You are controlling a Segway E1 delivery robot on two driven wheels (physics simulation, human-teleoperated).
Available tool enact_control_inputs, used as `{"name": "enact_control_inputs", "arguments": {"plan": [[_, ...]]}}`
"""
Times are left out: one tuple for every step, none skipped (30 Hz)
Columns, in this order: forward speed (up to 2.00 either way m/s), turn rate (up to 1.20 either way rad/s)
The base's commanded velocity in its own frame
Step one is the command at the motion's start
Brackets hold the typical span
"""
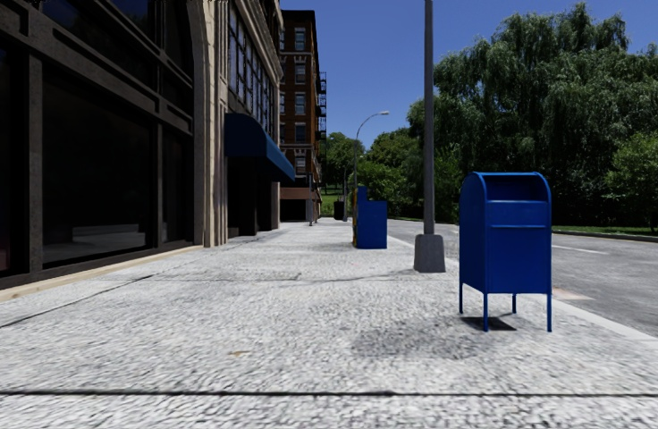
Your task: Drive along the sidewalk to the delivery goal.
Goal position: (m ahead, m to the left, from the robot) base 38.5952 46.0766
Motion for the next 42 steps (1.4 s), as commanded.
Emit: {"name": "enact_control_inputs", "arguments": {"plan": [[1.75,0.0],[1.75,0.0],[1.75,0.0],[1.75,0.0],[1.75,0.0],[1.75,0.0],[1.75,0.0],[1.78,0.0],[1.85,0.0],[1.89,0.0],[2.0,0.0],[2.0,0.0],[2.0,0.0],[2.0,0.0],[2.0,0.0],[2.0,0.0],[2.0,0.0],[2.0,0.0],[2.0,0.0],[2.0,0.0],[2.0,0.0],[2.0,0.0],[2.0,0.0],[2.0,0.0],[2.0,0.0],[2.0,0.0],[2.0,0.0],[2.0,0.0],[2.0,0.0],[2.0,0.0],[2.0,0.0],[2.0,0.0],[2.0,0.0],[2.0,0.0],[2.0,0.0],[2.0,0.0],[2.0,0.0],[2.0,0.0],[2.0,0.0],[2.0,0.0],[2.0,0.0],[2.0,0.0]]}}
